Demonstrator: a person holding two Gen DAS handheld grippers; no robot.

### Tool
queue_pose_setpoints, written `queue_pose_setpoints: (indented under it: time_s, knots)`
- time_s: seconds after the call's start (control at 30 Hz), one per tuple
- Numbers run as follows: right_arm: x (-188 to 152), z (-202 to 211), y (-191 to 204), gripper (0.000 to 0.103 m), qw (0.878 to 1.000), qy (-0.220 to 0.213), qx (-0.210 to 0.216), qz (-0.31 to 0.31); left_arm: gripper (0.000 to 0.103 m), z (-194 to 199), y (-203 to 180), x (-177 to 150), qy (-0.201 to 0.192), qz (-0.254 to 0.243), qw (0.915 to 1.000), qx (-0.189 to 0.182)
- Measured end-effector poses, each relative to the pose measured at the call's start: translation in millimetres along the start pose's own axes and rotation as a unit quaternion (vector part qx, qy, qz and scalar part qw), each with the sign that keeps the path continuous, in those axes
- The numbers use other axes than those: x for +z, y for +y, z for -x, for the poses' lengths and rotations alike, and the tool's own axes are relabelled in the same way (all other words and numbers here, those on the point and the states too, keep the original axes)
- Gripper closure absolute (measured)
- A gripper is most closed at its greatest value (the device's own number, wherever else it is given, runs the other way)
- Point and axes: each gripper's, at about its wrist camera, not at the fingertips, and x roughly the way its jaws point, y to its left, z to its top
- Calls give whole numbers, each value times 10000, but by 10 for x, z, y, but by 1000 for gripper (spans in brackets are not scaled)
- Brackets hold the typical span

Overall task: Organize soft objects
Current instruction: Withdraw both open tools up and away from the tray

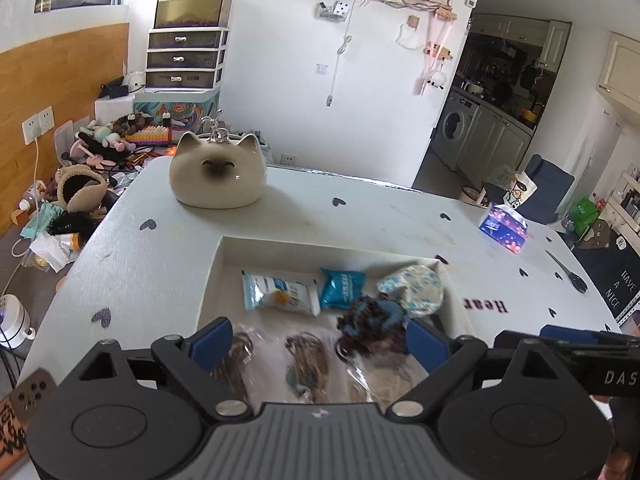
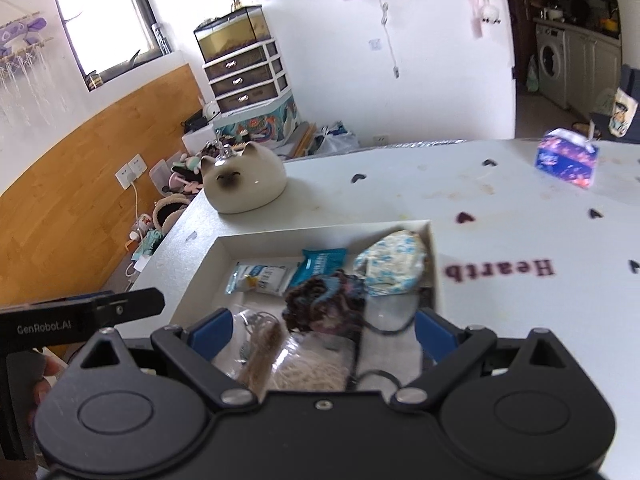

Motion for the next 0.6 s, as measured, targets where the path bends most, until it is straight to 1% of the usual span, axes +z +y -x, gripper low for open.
queue_pose_setpoints:
  time_s: [0.17, 0.27, 0.4, 0.6]
  knots:
    - [-177, 325, -108, 4, 9994, -230, -216, 149, 4, 244, -185, -239, -191, -174, 9997, -8]
    - [-284, 508, -153, 3, 9985, -375, -334, 235, 3, 361, -238, -380, -297, -259, 9992, -26]
    - [-410, 690, -180, 0, 9969, -526, -491, 317, 1, 478, -271, -538, -413, -286, 9987, 39]
    - [-600, 873, -194, 0, 9949, -597, -718, 392, 0, 599, -298, -729, -359, -294, 9989, 48]
